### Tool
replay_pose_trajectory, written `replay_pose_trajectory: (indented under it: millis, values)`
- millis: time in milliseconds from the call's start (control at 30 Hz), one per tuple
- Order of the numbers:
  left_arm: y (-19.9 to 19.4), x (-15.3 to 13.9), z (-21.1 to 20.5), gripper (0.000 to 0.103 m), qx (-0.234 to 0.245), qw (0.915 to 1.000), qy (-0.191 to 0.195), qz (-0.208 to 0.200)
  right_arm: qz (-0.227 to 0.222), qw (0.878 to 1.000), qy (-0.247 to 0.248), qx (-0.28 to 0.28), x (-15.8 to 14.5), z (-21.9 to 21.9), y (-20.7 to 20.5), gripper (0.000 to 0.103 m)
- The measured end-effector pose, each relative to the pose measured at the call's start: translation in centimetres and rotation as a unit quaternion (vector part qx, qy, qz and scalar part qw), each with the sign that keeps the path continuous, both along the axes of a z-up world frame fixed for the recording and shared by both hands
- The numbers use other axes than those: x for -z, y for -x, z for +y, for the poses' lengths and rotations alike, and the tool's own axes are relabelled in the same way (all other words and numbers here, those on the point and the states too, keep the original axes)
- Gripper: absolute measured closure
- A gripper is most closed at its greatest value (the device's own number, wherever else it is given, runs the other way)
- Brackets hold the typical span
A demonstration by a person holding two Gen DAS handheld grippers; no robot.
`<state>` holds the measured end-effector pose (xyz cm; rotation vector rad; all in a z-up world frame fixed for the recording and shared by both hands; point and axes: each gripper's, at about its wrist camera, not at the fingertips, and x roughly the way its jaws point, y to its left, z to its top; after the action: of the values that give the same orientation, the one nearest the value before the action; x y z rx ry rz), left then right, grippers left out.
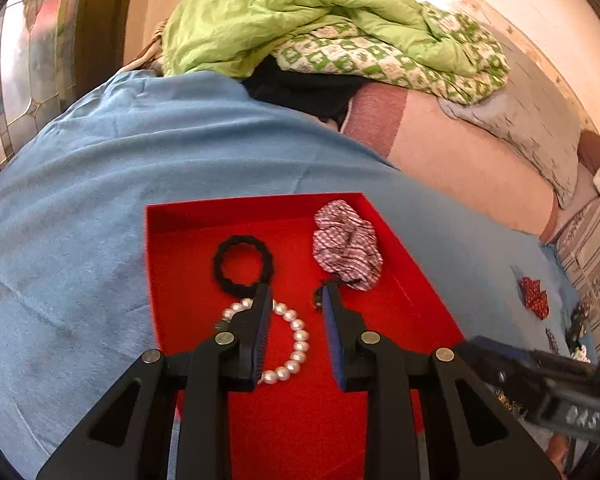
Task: Organize jewelry
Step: 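Move both grippers back to the remaining beaded bracelets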
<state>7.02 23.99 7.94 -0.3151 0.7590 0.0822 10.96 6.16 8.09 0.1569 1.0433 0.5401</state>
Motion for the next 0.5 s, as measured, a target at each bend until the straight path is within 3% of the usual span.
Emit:
replay_pose_trajectory:
  millis: [500]
  values:
    - [0.3, -0.5, -7.5, 0.074, 0.054, 0.9962, -0.067, -0.003, -0.017, 0.998, -0.016, 0.050, -0.4, -10.1, 4.9, 0.061]
